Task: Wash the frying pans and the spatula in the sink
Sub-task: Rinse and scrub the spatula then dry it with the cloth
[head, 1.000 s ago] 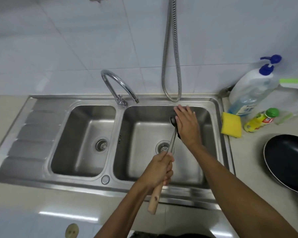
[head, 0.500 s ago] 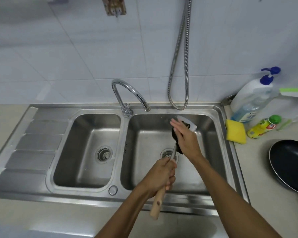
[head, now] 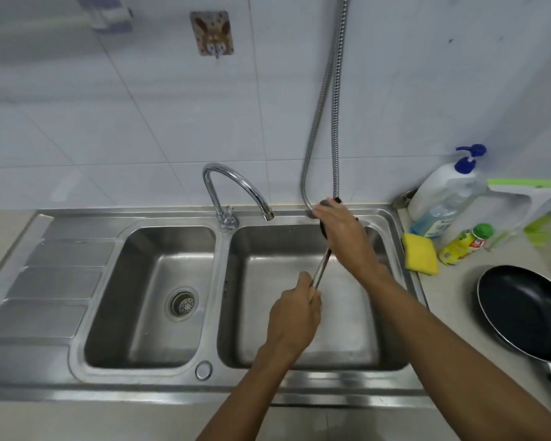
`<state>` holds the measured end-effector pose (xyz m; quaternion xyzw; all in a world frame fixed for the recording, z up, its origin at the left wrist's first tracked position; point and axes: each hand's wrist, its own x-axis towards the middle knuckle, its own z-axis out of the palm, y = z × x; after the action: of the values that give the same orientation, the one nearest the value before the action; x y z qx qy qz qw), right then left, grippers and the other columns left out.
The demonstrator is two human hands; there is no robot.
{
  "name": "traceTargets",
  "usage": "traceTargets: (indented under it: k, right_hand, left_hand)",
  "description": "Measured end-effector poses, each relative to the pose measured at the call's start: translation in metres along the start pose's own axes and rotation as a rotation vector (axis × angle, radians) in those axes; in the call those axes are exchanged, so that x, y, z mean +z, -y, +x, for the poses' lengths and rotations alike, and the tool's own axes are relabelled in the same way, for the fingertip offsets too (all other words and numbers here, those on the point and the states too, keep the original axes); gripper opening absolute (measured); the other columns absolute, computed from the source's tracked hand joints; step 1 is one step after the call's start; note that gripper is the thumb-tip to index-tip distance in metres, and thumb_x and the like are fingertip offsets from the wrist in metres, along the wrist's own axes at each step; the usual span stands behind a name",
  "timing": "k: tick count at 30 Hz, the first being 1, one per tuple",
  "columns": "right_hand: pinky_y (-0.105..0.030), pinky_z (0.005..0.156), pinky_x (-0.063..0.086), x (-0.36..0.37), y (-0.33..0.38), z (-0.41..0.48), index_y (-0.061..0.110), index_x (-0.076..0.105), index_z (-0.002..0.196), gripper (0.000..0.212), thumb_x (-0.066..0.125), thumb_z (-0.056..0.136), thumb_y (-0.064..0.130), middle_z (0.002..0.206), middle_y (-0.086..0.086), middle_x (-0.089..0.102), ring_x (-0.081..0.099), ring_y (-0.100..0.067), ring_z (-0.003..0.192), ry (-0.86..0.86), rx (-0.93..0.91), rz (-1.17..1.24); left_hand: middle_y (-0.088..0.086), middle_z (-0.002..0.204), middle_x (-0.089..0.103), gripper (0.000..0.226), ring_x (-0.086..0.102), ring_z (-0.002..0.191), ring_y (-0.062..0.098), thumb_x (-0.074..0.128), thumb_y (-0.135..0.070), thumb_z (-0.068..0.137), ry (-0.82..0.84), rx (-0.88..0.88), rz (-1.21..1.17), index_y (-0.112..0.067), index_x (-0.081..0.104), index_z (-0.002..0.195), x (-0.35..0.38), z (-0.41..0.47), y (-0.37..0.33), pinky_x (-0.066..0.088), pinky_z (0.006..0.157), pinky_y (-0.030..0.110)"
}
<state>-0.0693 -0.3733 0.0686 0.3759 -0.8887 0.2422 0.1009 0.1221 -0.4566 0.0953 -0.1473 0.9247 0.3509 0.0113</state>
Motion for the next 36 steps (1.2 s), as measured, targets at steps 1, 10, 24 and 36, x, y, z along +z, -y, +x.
traceTargets:
  k: [1,10,24,36]
  right_hand:
    - [-0.036,0.102,0.048,-0.006,-0.004,0.008,0.010,0.072,0.108,0.032,0.069,0.083,-0.008,0.111,-0.005,0.072,0.063,-0.029,0.116,-0.005,0.018,-0.051]
    - [-0.038,0.091,0.049,-0.031,-0.047,0.027,0.022,0.075,0.100,0.026,0.051,0.095,0.014,0.118,-0.009,0.072,0.064,-0.035,0.111,0.167,0.681,0.080]
    - [-0.032,0.090,0.041,-0.042,-0.052,0.024,0.013,0.075,0.109,0.031,0.045,0.105,0.020,0.122,-0.006,0.071,0.062,-0.031,0.112,0.161,0.340,-0.084]
    - [-0.037,0.094,0.049,-0.033,-0.042,0.023,0.015,0.074,0.113,0.027,0.048,0.103,0.015,0.114,-0.008,0.074,0.067,-0.030,0.104,0.038,0.321,0.065]
  left_hand:
    - [-0.005,0.075,0.052,0.010,0.042,0.058,0.013,0.045,-0.028,0.105,-0.029,0.032,0.033,-0.018,0.042,0.105,0.001,0.000,-0.001,0.024,0.045,0.021]
    - [-0.004,0.079,0.056,0.011,0.047,0.057,0.013,0.040,-0.031,0.107,-0.063,0.107,0.156,-0.021,0.040,0.103,0.024,-0.011,0.019,0.031,0.054,0.024]
    - [-0.005,0.073,0.055,0.020,0.046,0.056,0.013,0.046,-0.025,0.105,-0.080,0.134,0.120,-0.027,0.030,0.093,0.023,0.000,0.014,0.028,0.051,0.022]
    - [-0.002,0.076,0.059,0.012,0.049,0.059,0.014,0.048,-0.025,0.104,-0.114,0.112,0.108,-0.021,0.038,0.099,0.018,0.003,0.006,0.028,0.050,0.019]
